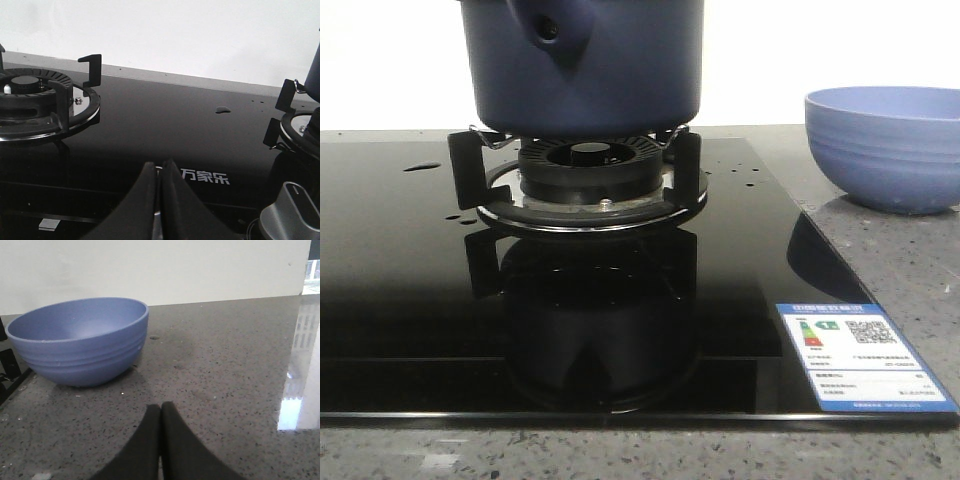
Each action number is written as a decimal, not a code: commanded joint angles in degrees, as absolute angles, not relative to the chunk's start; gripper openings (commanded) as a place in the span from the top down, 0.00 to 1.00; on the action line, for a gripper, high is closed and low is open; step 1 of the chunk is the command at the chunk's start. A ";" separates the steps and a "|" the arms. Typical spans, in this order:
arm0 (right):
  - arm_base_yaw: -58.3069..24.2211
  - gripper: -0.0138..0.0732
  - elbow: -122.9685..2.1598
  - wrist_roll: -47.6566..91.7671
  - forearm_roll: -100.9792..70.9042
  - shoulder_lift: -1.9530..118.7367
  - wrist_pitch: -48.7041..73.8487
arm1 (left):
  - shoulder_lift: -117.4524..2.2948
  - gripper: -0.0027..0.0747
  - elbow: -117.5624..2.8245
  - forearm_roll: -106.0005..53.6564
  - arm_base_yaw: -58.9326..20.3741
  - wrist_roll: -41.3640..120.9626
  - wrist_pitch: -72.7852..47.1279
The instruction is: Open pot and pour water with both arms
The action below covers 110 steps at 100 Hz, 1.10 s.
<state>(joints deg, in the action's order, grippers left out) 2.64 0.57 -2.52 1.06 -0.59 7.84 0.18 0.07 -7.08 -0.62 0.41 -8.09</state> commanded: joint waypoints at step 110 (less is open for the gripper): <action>2.79 0.91 2.08 -2.41 -1.63 -1.58 1.33 | 1.73 0.99 1.96 -11.42 -0.57 0.00 0.00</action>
